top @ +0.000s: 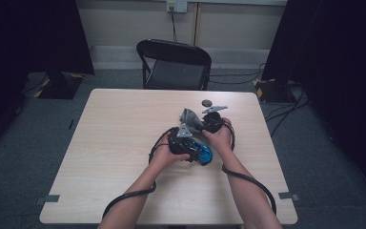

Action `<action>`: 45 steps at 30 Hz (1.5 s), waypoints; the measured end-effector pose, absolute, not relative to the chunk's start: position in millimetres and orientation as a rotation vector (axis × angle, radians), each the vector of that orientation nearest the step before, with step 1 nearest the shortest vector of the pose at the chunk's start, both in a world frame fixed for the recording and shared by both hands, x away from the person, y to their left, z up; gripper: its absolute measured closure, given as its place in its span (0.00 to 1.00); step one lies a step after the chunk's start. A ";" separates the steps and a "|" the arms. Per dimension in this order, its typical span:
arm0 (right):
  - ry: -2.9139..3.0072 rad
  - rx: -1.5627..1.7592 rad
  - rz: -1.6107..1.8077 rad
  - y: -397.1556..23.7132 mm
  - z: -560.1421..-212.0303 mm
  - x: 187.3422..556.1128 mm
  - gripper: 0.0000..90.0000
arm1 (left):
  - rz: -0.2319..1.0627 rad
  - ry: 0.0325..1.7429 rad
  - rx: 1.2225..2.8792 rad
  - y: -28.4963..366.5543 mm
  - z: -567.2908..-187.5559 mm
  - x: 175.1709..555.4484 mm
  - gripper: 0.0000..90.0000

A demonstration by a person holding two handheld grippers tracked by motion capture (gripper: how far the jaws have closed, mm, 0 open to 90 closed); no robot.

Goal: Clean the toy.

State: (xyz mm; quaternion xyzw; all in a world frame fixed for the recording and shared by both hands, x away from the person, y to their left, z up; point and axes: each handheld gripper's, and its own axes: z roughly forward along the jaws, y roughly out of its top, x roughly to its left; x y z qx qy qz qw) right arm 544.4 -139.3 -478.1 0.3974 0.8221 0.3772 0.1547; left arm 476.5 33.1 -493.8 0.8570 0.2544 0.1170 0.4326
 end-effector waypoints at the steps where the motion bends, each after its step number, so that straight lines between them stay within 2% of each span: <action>1: 2.363 1.132 1.074 -135.8 -479.8 543.8 0.84 | 0.293 0.635 2.135 32.8 -493.7 476.7 0.03; 11: 2.480 0.953 1.085 -125.5 -486.8 536.2 0.85 | 0.297 0.635 2.140 35.2 -493.6 477.7 0.03; 45: 2.505 0.895 1.162 -150.7 -487.4 523.3 0.85 | 0.294 0.614 2.141 37.1 -493.1 477.3 0.05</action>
